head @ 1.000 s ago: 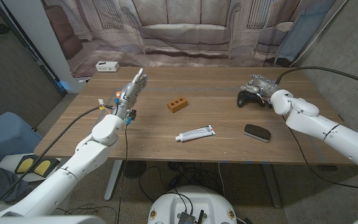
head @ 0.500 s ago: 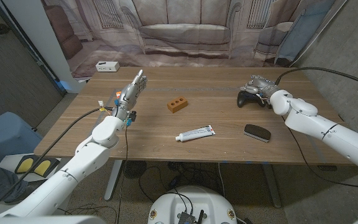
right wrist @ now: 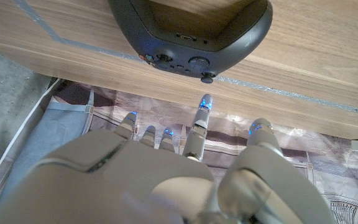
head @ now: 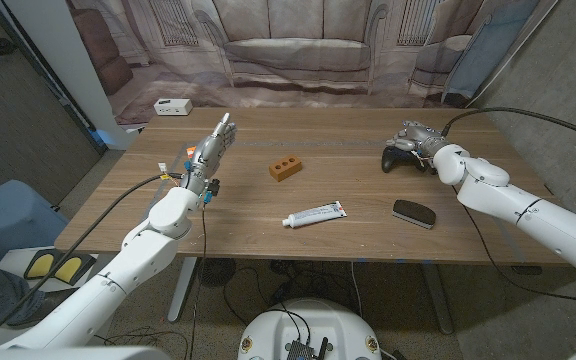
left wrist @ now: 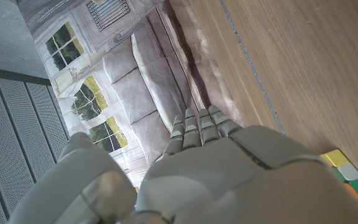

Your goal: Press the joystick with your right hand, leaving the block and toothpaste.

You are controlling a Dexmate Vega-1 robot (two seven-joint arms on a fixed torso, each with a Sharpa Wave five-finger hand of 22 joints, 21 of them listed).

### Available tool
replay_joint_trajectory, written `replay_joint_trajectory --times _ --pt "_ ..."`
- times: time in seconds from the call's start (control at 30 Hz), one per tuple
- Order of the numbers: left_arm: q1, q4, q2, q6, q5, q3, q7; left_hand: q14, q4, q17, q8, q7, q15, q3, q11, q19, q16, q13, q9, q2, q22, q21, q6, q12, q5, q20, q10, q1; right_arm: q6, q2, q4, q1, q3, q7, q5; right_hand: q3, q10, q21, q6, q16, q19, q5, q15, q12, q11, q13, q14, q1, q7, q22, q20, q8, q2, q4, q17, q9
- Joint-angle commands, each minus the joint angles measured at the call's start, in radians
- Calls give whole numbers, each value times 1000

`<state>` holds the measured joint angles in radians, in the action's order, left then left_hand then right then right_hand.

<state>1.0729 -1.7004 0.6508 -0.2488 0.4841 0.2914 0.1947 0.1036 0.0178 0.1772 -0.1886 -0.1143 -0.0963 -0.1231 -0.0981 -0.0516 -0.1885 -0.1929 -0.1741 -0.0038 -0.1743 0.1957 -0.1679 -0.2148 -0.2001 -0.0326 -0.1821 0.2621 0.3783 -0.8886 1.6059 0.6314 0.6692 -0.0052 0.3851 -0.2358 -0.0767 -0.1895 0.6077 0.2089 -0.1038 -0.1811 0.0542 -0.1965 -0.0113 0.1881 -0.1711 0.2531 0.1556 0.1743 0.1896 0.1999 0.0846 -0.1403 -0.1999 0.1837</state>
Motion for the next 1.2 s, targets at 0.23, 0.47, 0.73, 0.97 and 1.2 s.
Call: replay_joint_trajectory --times 0.23,0.47,0.73,0.97,1.2 --pt "7 -7 3 3 1 -3 5 2 -5 3 0 -1 2 -5 2 0 1 -2 -5 12 -5 0 -5 2 3 -2 -4 0 2 6 -11 -7 11 3 6 -12 -6 -6 -2 6 2 2 -5 -3 -5 2 -66 6 6 3 6 -1 10 -3 -3 3" --pt "14 -17 6 7 1 -6 9 2 -6 3 0 1 2 -4 1 1 1 -2 -5 12 -5 0 -4 2 3 -5 -5 0 3 8 -17 -10 13 6 6 -13 -6 -6 0 6 2 2 -4 -3 -5 2 -64 7 2 3 7 -1 9 -3 -3 3" --pt "22 -26 10 11 1 -11 15 2 -6 3 0 1 4 -4 1 1 1 -2 -5 13 -5 0 -5 2 3 -5 -5 0 4 8 -21 -10 17 10 7 -13 -2 -7 11 7 2 3 -6 -4 -4 2 -62 7 2 4 7 2 9 -3 -3 3" --pt "22 -30 10 16 1 -9 15 2 -7 3 0 1 3 -4 3 2 1 -2 -5 14 -5 0 -4 2 3 -6 -5 1 5 8 -23 -11 20 12 9 -14 3 -7 21 8 2 3 -8 -6 -5 2 -58 8 3 4 8 5 9 -3 -3 3" --pt "22 -30 9 16 -1 -7 15 2 -8 3 0 2 3 -4 2 4 1 -2 -5 16 -5 -1 -4 2 3 -7 -5 1 10 3 -21 -7 19 16 6 -15 7 -8 27 9 6 3 -9 -7 -5 2 -55 8 2 4 9 6 10 -4 -3 3"
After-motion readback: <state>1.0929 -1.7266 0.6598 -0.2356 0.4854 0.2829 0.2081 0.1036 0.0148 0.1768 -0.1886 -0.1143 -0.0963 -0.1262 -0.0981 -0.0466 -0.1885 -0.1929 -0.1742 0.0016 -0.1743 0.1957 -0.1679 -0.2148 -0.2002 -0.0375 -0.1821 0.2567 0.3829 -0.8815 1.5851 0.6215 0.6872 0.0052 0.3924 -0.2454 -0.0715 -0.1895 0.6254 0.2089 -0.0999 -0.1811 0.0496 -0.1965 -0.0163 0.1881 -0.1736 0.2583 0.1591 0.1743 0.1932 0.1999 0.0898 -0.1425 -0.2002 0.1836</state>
